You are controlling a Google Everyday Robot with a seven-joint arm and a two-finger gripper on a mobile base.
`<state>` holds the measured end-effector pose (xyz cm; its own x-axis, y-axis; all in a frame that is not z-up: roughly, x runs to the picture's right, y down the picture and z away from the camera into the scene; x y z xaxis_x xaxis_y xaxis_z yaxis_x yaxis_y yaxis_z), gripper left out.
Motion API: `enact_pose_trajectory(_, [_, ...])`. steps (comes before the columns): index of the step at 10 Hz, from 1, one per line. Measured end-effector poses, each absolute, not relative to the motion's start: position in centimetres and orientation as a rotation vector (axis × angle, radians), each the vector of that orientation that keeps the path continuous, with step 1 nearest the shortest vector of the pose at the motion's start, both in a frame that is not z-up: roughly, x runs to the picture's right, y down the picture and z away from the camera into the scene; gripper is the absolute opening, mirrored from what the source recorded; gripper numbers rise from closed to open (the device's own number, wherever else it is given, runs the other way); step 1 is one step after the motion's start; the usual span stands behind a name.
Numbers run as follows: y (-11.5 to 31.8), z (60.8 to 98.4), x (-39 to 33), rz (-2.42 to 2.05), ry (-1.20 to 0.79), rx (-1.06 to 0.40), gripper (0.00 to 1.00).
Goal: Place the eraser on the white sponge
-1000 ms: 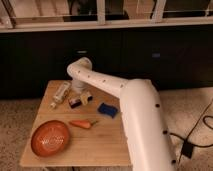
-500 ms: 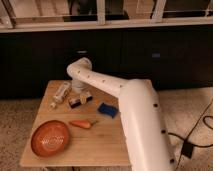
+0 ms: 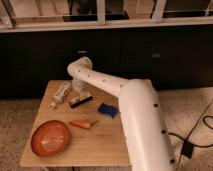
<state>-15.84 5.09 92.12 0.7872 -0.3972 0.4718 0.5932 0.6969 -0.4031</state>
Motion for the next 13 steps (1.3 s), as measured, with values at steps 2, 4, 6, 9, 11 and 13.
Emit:
enact_pose_trajectory(2, [4.9,92.1,-15.7,-0.567,-0.365,-0.572,0.16])
enact_pose_trajectory(4, [4.7,92.1,-15.6,-0.568,-0.366,-0.574,0.17])
enact_pose_trajectory(6, [5.1,92.8,-15.5,-0.563,-0.365,-0.575,0.32])
enact_pose_trajectory(9, [5.1,93.1,-15.6,-0.562,-0.367,-0.577,0.59])
enact_pose_trajectory(11, [5.1,93.3,-15.4,-0.560,-0.365,-0.578,0.61])
enact_pose_trajectory(13, [5.0,93.5,-15.3,-0.557,-0.363,-0.578,0.44])
